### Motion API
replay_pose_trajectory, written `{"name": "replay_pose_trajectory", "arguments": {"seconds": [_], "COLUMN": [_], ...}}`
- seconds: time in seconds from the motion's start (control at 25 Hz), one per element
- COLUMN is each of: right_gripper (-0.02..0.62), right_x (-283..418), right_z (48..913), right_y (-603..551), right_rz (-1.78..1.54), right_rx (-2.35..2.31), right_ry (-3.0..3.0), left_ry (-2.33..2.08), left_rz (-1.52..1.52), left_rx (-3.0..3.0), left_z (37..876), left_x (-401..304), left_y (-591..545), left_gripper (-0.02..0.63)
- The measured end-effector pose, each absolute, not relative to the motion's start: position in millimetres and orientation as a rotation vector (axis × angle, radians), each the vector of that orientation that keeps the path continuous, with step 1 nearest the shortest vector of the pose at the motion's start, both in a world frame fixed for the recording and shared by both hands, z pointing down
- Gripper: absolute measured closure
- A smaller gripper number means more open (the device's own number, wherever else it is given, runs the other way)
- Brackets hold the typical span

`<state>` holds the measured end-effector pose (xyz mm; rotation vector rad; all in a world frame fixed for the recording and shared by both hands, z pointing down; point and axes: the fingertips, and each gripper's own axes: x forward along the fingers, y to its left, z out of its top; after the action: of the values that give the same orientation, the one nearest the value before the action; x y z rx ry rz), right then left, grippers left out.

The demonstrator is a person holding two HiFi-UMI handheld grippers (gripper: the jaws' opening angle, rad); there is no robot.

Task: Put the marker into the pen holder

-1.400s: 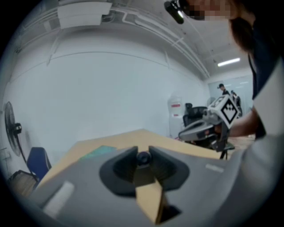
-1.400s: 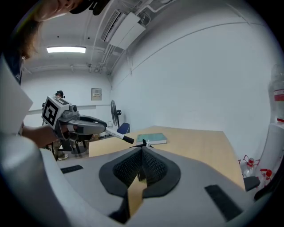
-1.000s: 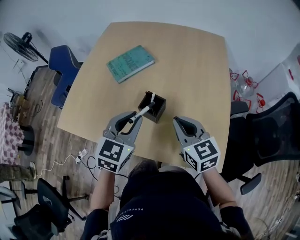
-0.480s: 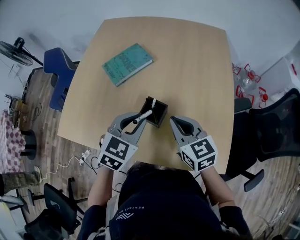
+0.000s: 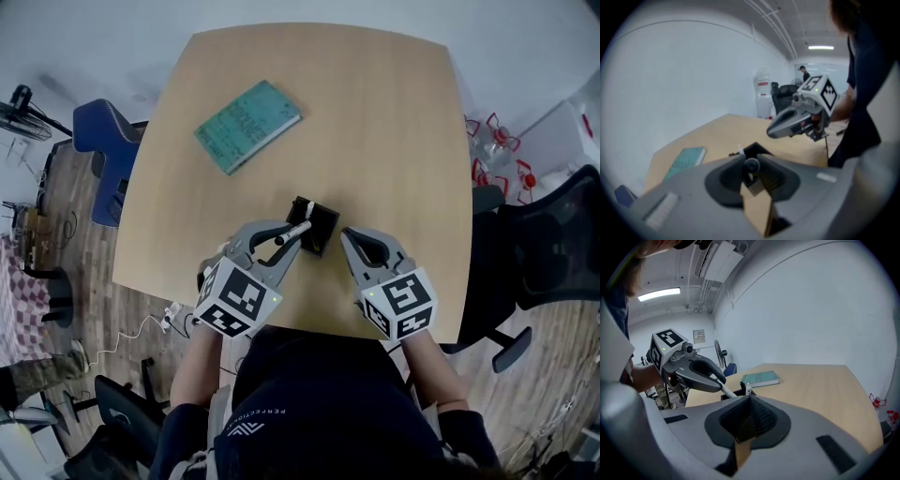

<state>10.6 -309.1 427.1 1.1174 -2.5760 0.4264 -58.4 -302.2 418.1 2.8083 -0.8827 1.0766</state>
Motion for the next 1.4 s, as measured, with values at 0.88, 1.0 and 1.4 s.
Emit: {"name": "replay_pose_trajectory", "arguments": {"seconds": [0.88, 1.0, 1.4], "right_gripper": [0.595, 0.595, 0.595], "right_x": [9.5, 7.6, 7.9], "right_z": [426.5, 425.5, 418.9], "right_y": [-306.1, -303.9, -301.4], "right_rz": [0.426, 0.417, 0.396], "right_rx": [1.124, 1.118, 1.123], "right_ry": [-2.577, -2.578, -2.583], "left_ry": [-0.954, -1.01, -1.245], "left_rz": [0.95, 0.919, 0.614], "left_rx": [2.86, 2.841, 2.722], "left_z": [407.4, 405.2, 382.2], "left_x": [-62.3, -68.4, -93.9], "left_y": [-307.3, -306.8, -310.2], "left_gripper": [0.506, 0.506, 0.537]}}
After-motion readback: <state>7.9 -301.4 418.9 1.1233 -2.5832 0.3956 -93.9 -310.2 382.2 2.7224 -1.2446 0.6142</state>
